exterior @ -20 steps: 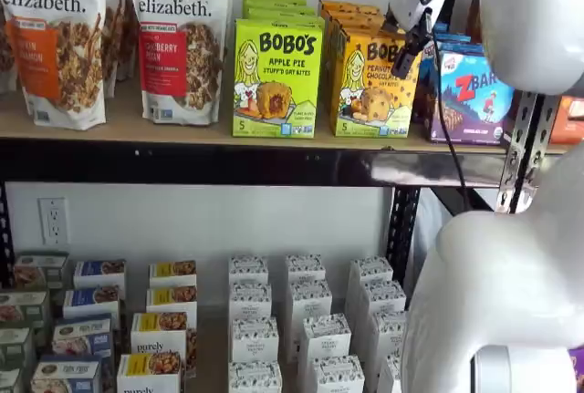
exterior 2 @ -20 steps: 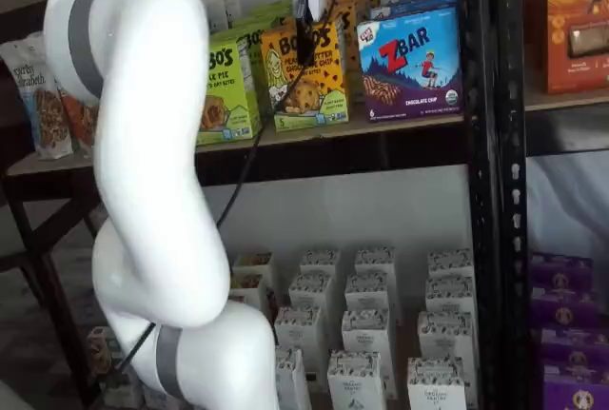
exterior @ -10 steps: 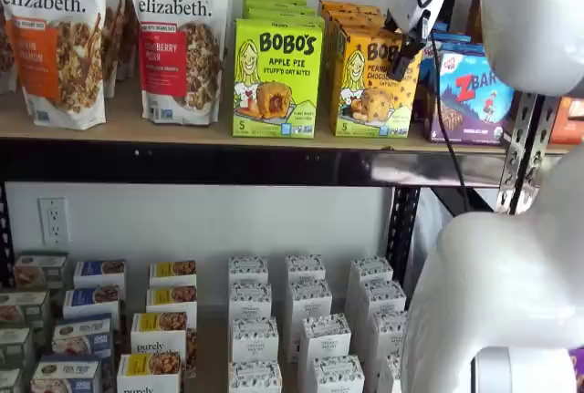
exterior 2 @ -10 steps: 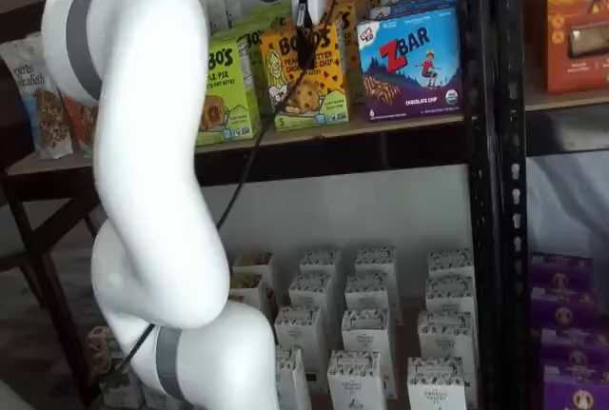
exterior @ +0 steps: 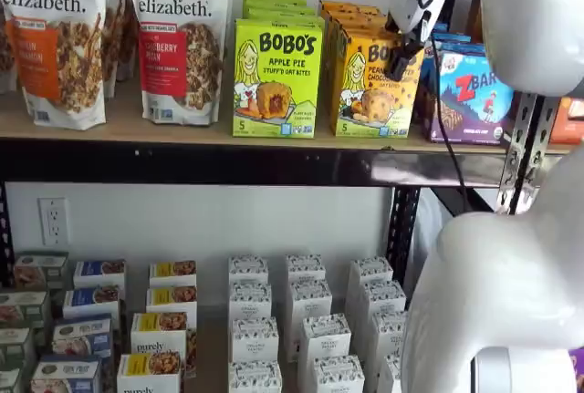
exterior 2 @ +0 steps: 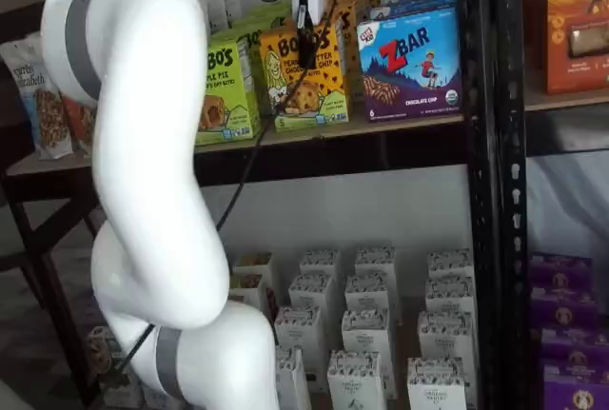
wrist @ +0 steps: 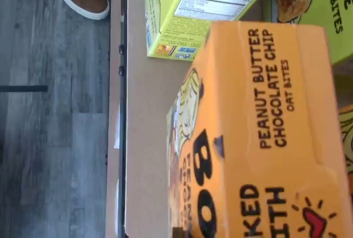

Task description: Pick up the orange box on the top shelf, the fifth box from the left

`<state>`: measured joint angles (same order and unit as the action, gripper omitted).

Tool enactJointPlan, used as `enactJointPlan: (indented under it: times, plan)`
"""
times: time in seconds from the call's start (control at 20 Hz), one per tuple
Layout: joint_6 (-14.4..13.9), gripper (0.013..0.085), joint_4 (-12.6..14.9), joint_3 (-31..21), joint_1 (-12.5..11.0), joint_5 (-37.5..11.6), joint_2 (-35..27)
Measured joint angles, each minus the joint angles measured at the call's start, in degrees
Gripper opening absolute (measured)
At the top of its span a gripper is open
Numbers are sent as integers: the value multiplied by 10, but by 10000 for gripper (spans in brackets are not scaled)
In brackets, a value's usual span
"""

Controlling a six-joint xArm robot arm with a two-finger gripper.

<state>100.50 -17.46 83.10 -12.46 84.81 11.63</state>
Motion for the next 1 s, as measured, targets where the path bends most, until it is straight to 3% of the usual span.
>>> enactJointPlan:
  times: [1.0]
  plan:
    - [1, 570, -3, -6, 0, -3, 3]
